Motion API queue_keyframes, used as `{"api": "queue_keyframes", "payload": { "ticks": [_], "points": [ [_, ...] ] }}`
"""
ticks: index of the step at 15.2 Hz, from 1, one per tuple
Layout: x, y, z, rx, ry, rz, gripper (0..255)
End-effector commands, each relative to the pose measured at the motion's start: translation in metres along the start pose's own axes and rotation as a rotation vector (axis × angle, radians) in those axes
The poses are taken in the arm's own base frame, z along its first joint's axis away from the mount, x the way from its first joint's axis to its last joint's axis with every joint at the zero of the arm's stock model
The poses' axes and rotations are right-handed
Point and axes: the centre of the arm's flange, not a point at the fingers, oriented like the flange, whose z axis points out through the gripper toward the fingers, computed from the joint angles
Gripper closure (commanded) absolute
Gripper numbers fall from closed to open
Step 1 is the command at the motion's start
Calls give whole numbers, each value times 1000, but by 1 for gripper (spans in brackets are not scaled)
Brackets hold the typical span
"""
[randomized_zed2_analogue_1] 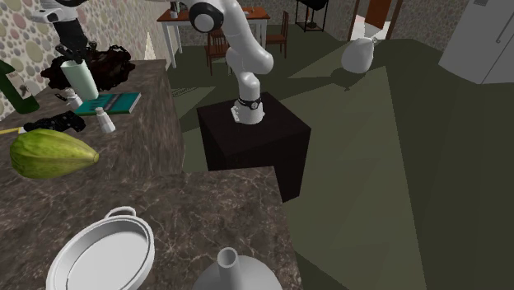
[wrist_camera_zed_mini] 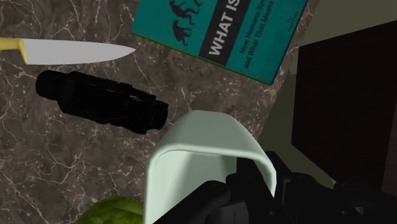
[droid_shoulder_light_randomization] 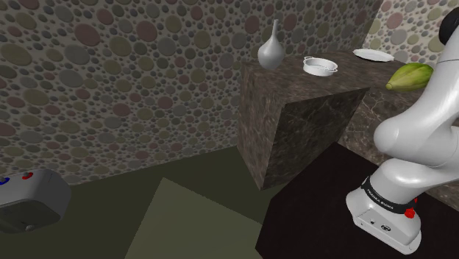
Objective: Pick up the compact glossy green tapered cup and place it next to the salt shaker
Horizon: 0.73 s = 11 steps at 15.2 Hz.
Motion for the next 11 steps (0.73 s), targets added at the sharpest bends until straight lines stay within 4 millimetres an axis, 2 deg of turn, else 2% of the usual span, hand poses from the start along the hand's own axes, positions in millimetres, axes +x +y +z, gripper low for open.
{"api": "queue_keyframes", "payload": {
  "ticks": [1,11],
  "points": [
    [0,-1,11,-1,0,0,255],
    [1,-2,64,-1,0,0,255]
  ]
}}
